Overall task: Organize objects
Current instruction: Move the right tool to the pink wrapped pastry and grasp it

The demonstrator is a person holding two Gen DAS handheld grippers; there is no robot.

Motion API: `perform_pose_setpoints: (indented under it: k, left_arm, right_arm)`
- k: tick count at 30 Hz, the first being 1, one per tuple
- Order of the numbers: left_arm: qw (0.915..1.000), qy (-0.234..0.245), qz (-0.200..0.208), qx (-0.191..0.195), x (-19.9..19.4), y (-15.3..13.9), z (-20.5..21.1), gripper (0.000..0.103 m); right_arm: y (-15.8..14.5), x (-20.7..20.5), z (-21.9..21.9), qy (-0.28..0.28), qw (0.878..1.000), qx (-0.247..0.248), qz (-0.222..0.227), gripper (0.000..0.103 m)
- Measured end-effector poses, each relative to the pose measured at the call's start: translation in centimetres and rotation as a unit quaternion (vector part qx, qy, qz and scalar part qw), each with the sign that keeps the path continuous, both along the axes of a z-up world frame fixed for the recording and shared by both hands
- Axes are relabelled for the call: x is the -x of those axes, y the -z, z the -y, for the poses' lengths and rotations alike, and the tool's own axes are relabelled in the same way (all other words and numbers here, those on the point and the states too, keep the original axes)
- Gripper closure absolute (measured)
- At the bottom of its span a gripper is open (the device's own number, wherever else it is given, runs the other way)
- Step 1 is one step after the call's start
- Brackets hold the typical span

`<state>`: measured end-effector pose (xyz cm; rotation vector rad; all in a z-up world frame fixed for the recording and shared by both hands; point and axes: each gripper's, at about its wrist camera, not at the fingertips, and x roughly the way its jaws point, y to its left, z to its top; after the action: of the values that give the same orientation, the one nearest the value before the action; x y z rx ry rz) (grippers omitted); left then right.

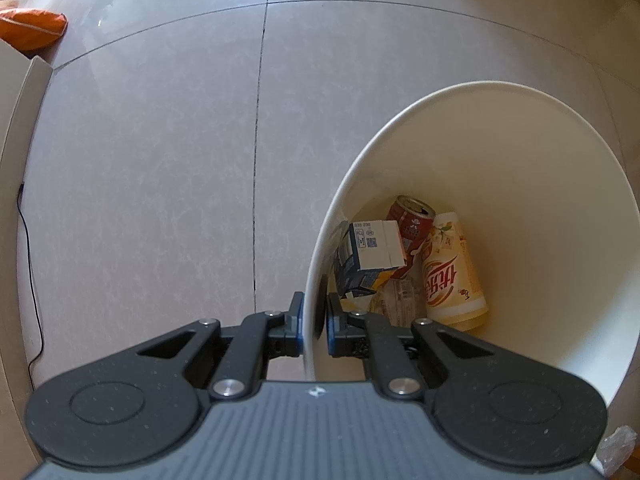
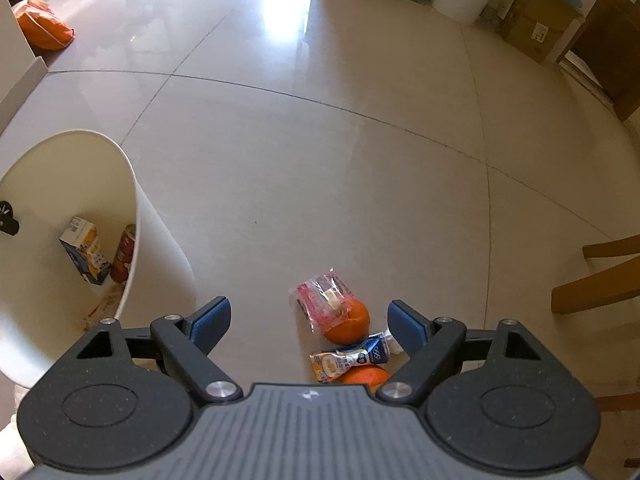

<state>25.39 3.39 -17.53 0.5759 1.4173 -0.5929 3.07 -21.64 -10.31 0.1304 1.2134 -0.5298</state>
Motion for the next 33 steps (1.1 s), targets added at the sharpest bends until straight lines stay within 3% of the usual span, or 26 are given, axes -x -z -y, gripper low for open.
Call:
perform_pose_setpoints:
  k: [11, 21, 28, 33]
  left_arm:
    - [0.9999, -0.013, -0.005, 0.003, -0.3, 0.0, -0.3, 0.095]
    - [1.0000, 0.004, -0.001, -0.003, 0.1, -0.1, 0.1, 0.095]
    - [0.9999, 0.014, 0.003, -0.003, 0.4, 0.2, 0.2, 0.095]
    - [0.9999, 0.010, 0.001, -0.001, 0.4, 0.3, 0.1, 0.095]
  right_arm:
    - [5.2, 0.5, 1.4, -0.029, 0.999, 0.002, -0.029, 0.014]
    - [15.4, -0.5, 5.6, -0.103, 0.992, 0.026, -0.069, 0.011]
    - [22.4, -2.9, 6.3, -0.186, 0.976, 0.013, -0.111, 0.011]
    - [25.0, -4.4, 6.5, -0.215, 0.967, 0.008, -0.138, 0.011]
